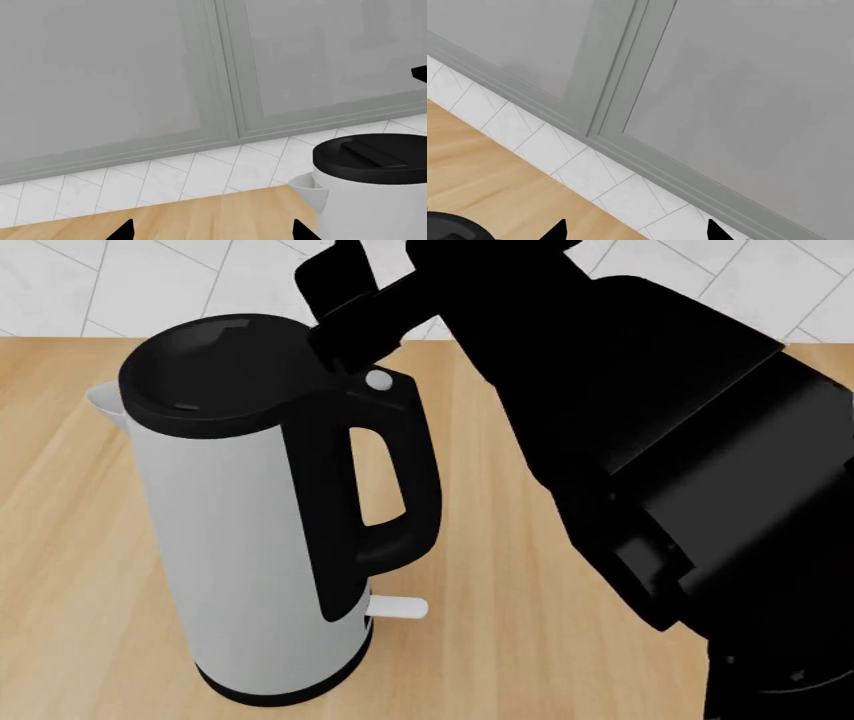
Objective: Close the lid of the electric kettle.
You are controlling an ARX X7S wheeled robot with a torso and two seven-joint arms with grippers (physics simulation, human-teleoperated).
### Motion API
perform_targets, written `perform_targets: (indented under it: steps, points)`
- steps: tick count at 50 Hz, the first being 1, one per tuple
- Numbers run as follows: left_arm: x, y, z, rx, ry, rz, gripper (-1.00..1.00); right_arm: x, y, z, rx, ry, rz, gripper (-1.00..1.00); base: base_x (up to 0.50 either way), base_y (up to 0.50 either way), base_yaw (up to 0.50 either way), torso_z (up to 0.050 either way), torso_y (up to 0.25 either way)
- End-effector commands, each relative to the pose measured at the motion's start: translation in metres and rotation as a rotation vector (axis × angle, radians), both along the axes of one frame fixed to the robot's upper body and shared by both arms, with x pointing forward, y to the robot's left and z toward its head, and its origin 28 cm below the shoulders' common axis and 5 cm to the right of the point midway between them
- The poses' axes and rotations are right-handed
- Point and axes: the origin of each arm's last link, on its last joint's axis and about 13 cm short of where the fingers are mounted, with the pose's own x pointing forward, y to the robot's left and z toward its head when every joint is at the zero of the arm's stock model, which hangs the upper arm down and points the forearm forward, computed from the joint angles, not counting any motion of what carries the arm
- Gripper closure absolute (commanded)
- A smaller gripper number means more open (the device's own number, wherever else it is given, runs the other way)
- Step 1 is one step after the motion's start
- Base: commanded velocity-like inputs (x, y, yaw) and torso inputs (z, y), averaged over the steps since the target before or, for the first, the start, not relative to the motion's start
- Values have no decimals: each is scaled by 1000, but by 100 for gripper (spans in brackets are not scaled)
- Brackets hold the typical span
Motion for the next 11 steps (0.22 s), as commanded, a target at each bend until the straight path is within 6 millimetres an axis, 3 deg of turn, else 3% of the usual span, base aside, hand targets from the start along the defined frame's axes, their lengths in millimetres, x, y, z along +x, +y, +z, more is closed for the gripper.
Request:
perform_targets:
  steps: [1,11]
  points:
    - [0,0,-2,-4,3,-5,-100,-32,-14,24,59,-94,-1,-100,0,0,0,0,0]
    - [2,-3,0,2,3,-12,-100,-64,-25,9,63,-95,16,-100,0,0,0,0,0]
